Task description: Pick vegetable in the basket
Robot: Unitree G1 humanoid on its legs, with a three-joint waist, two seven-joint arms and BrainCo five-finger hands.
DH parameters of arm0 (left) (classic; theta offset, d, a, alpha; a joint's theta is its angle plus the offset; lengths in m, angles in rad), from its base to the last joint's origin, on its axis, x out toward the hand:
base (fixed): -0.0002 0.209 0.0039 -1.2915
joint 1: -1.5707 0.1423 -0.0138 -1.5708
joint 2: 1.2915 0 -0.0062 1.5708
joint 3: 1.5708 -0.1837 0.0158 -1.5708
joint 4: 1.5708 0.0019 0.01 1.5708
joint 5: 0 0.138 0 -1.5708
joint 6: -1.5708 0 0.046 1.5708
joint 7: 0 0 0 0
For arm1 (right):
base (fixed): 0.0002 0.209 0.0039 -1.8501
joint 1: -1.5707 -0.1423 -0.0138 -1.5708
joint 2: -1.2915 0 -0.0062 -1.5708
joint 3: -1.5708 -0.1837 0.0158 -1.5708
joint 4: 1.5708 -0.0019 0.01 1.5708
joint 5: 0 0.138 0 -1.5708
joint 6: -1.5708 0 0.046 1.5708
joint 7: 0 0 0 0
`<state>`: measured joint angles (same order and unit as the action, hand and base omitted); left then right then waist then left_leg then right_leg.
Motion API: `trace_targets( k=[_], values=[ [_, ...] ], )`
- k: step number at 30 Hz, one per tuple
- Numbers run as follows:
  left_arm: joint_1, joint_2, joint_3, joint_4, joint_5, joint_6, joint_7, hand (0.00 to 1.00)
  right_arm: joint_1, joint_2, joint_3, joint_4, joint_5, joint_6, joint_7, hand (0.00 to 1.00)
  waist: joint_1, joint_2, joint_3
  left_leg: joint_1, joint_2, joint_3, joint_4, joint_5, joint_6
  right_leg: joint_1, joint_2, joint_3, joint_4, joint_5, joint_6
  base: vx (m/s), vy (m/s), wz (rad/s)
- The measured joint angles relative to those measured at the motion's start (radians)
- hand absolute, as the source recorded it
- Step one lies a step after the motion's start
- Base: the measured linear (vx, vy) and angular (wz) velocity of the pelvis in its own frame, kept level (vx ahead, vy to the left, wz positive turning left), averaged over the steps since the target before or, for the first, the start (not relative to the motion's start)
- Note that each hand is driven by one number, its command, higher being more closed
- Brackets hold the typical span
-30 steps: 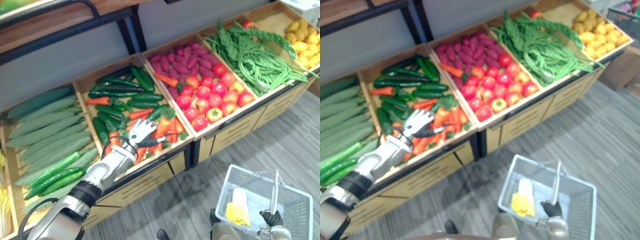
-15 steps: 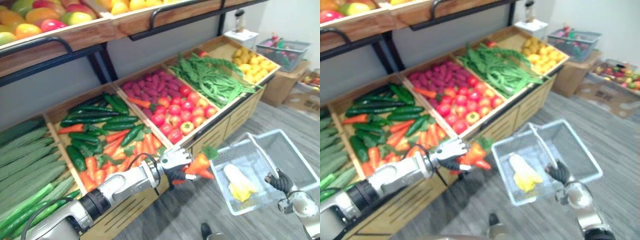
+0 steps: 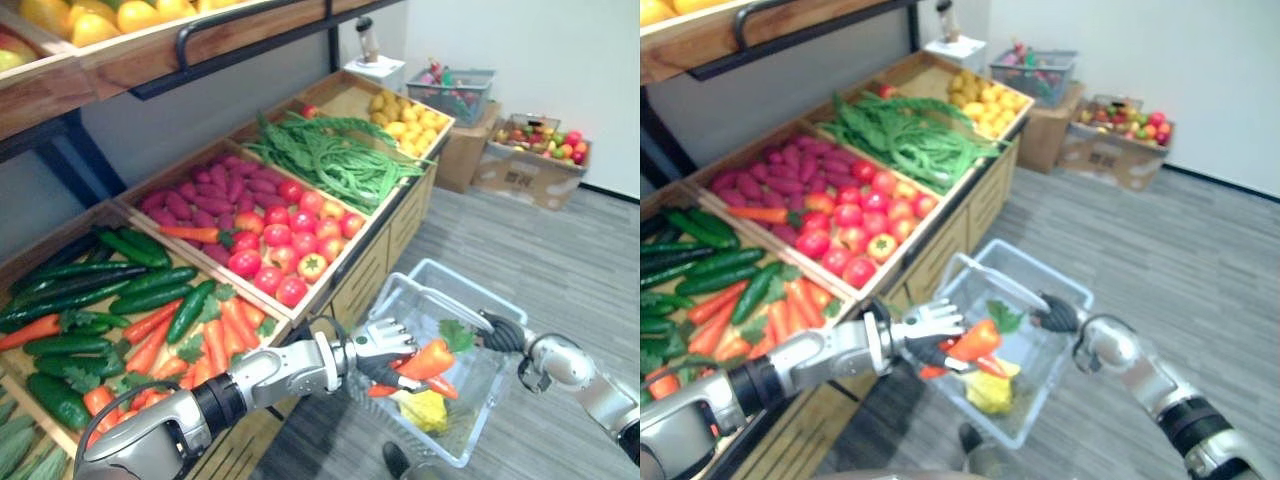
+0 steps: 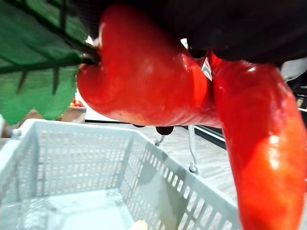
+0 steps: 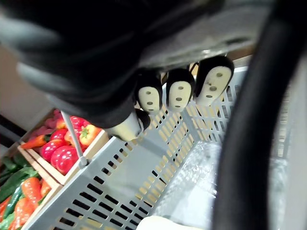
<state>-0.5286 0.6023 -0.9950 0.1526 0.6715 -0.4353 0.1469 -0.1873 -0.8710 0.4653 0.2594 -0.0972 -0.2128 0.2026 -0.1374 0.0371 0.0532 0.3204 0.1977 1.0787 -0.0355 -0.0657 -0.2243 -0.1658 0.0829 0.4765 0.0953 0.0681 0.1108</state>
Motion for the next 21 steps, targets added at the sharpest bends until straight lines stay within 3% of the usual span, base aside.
trace_targets(
  k=[6,13,15,21],
  values=[
    [-0.028,-0.021,-0.003,0.001,-0.001,0.000,-0.015,1.00,-0.046,-0.065,0.023,-0.063,0.071,-0.039,0.005,1.00,-0.013,0.006,0.006,0.001,0.012,0.038,0.028,-0.014,-0.001,-0.007,0.011,0.012,0.008,-0.001,0.000,-0.06,-0.058,-0.11],
    [-0.029,-0.058,-0.034,0.018,-0.002,-0.005,-0.047,1.00,-0.049,-0.173,0.034,-0.161,0.152,-0.040,0.031,1.00,-0.038,0.008,0.009,-0.005,0.034,0.068,0.077,-0.034,-0.007,-0.021,0.021,0.022,0.012,-0.006,0.005,-0.08,-0.060,-0.13],
    [-0.030,-0.060,-0.053,0.022,-0.001,-0.005,-0.051,1.00,-0.048,-0.189,0.041,-0.179,0.163,-0.040,0.038,1.00,-0.055,0.014,0.012,-0.002,0.038,0.074,0.079,-0.034,-0.007,-0.022,0.025,0.022,0.011,-0.005,0.006,-0.04,-0.025,-0.09],
    [-0.031,-0.094,-0.061,0.108,0.001,-0.013,-0.071,1.00,-0.045,-0.212,0.067,-0.221,0.195,-0.040,0.069,1.00,-0.064,0.020,0.015,0.002,0.044,0.095,0.091,-0.037,-0.011,-0.028,0.037,0.032,0.011,0.001,0.001,-0.03,-0.004,-0.10]
  ],
)
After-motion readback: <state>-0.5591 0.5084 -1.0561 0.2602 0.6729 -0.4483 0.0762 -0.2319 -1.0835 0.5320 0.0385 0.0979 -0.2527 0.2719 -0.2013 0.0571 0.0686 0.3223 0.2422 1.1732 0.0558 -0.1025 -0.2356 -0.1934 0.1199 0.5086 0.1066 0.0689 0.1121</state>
